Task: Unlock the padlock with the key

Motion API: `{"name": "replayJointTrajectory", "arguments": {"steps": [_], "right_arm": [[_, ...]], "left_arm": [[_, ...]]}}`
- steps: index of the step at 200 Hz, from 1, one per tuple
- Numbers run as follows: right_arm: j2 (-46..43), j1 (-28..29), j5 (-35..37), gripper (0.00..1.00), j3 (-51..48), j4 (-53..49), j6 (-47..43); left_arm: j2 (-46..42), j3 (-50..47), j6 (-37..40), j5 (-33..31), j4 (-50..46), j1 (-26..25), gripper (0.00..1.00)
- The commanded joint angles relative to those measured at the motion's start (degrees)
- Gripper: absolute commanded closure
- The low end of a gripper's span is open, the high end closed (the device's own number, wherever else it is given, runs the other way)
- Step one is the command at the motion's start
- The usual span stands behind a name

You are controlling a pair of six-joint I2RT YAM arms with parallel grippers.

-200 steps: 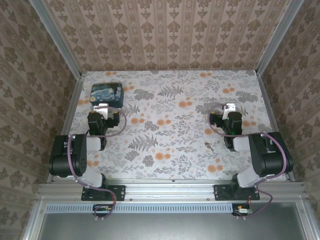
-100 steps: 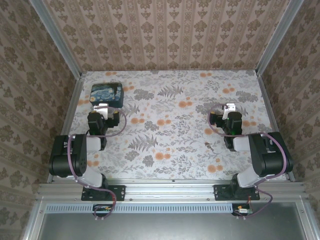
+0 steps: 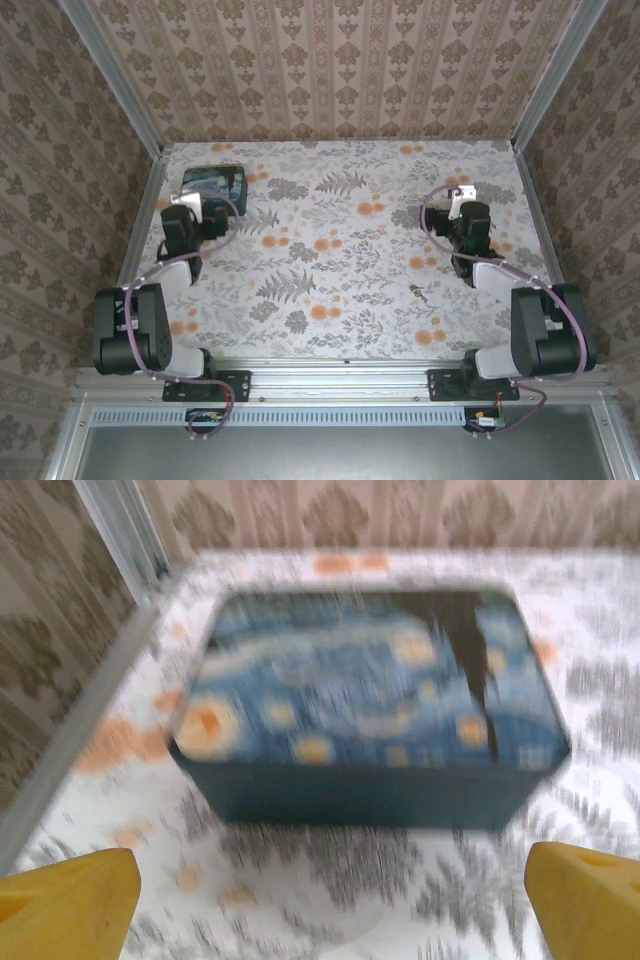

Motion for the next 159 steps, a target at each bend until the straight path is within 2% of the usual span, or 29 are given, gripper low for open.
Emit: {"name": "replayJointTrajectory", "arguments": {"steps": [1,19,41,60,83,122,159], "right_arm": [[-2.2,2.2,1.6,0.0,4.3,-14.6,1.9],[-3.5,4.9,2.8,0.0,6.4,-19.1,2.2],[-5.3,7.7,3.0,0.0,8.2,-23.2,3.3],[-7.1,10.0,2.9,0.0,8.0,-24.5,4.3],[-9.5,12.7,2.6,0.0,8.0,-26.4,5.9],[-13.4,16.5,2.9,0.0,8.1,-29.7,7.1],[-16.1,17.2,3.2,0.0,8.4,-31.4,7.3]], "left_arm": [[-1.2,8.1,-6.5,1.2,-14.8,3.4,0.0],[2.3,14.3,-10.3,4.1,-20.8,7.1,0.0],[10.7,25.1,-12.5,10.3,-30.7,11.1,0.0],[17.8,34.2,-12.0,16.3,-37.1,13.2,0.0],[26.1,43.9,-10.1,20.7,-43.7,15.0,0.0],[41.3,62.4,-4.5,28.4,-61.2,15.9,0.0],[44.7,68.0,2.1,36.2,-66.5,12.6,0.0]]}}
